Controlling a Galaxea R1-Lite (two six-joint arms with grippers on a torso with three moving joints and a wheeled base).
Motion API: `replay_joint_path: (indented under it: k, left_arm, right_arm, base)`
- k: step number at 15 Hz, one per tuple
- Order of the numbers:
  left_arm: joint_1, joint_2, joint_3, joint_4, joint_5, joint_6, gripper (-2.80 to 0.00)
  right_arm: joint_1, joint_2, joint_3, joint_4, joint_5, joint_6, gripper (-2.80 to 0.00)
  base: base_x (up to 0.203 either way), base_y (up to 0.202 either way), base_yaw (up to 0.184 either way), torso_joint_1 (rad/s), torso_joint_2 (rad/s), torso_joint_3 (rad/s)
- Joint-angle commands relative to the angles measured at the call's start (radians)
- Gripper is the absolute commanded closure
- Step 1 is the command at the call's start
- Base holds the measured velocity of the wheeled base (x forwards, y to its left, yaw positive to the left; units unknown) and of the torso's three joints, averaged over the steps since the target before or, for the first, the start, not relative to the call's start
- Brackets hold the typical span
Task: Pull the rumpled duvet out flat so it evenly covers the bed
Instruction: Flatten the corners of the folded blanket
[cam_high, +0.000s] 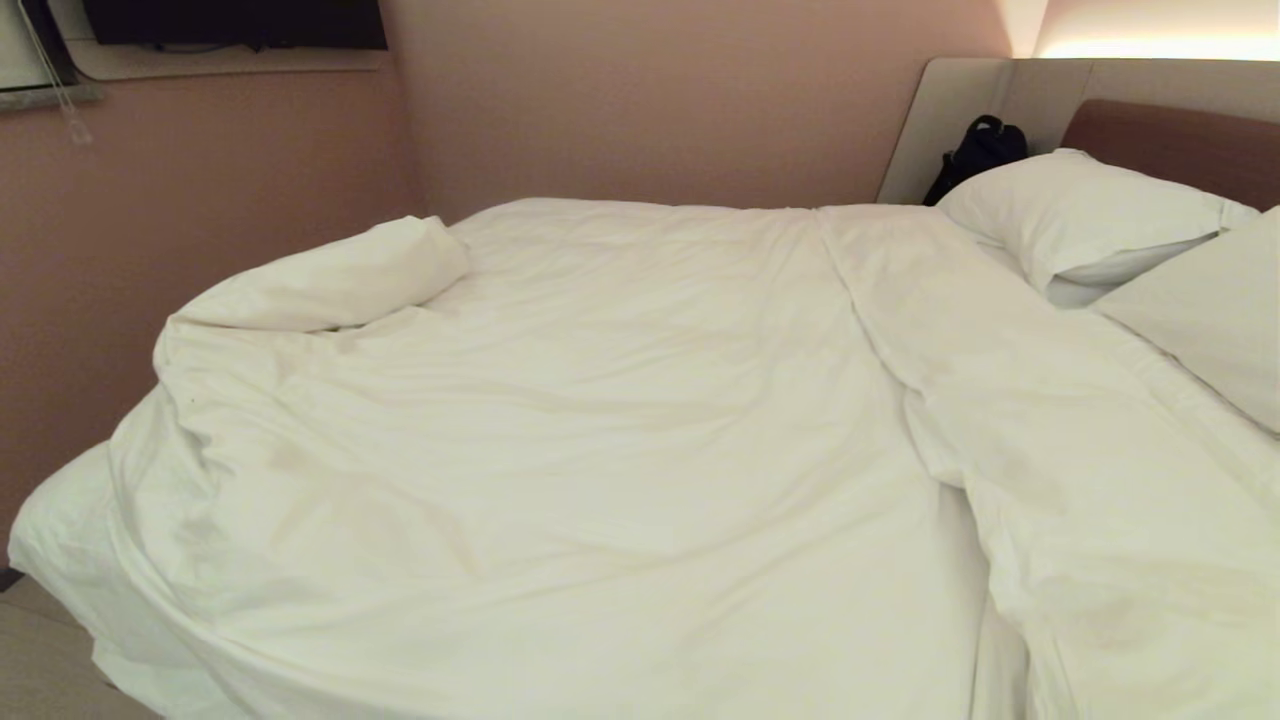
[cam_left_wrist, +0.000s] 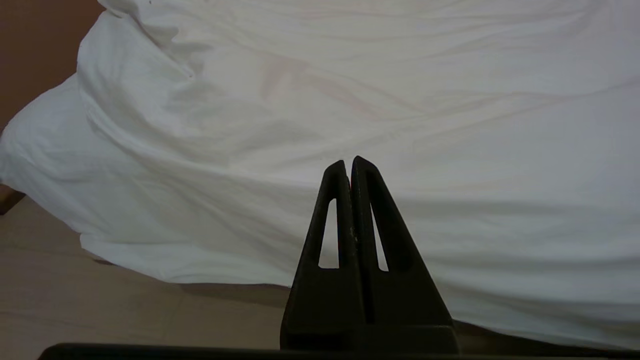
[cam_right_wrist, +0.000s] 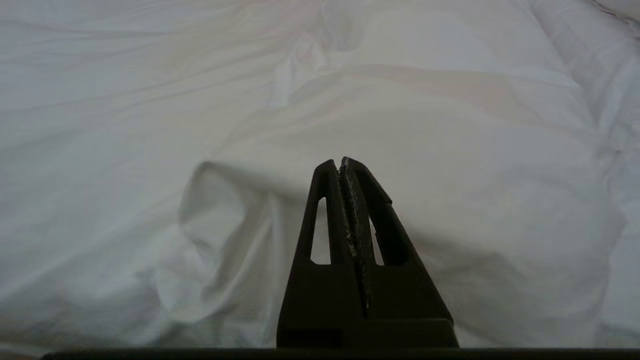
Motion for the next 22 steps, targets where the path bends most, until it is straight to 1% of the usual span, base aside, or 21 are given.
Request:
replay_joint_path:
  k: [1,4,13,16,22]
  left_arm:
    - [0.0,0.0,0.002,-0.003,0.001,0.0,0.0]
    - [0.0,0.0,0.002,-0.005,0.004,-0.009,0.0]
    - [0.0,0.0,0.002,-0.005,0.002,-0.011,0.0]
    - [0.0,0.0,0.0,-0.006,0.002,-0.021,0.0]
    - [0.0,0.0,0.002,-0.006,0.002,-0.021,0.0]
  right_arm:
    - [0.0,0.0,0.0,0.0,0.0,0.0,0.0]
    - [0.001,0.0,0.0,0.0,0.001,0.0,0.0]
    - [0.001,0.0,0.0,0.0,0.0,0.0,0.0]
    - [0.0,0.0,0.0,0.0,0.0,0.0,0.0]
    - [0.0,0.001,0.0,0.0,-0.001,0.001,0.0]
  base:
    - [-0.161,0.0,0.0,0.007,0.0,0.0]
    - [-0.195,0.0,0.003,0.001,0.0,0.002]
    - [-0.189,0.0,0.0,0.002,0.0,0.002]
    - [-0.021,0.0,-0.001,0.001,0.0,0.002]
    - [0.0,0.0,0.0,0.0,0.0,0.0]
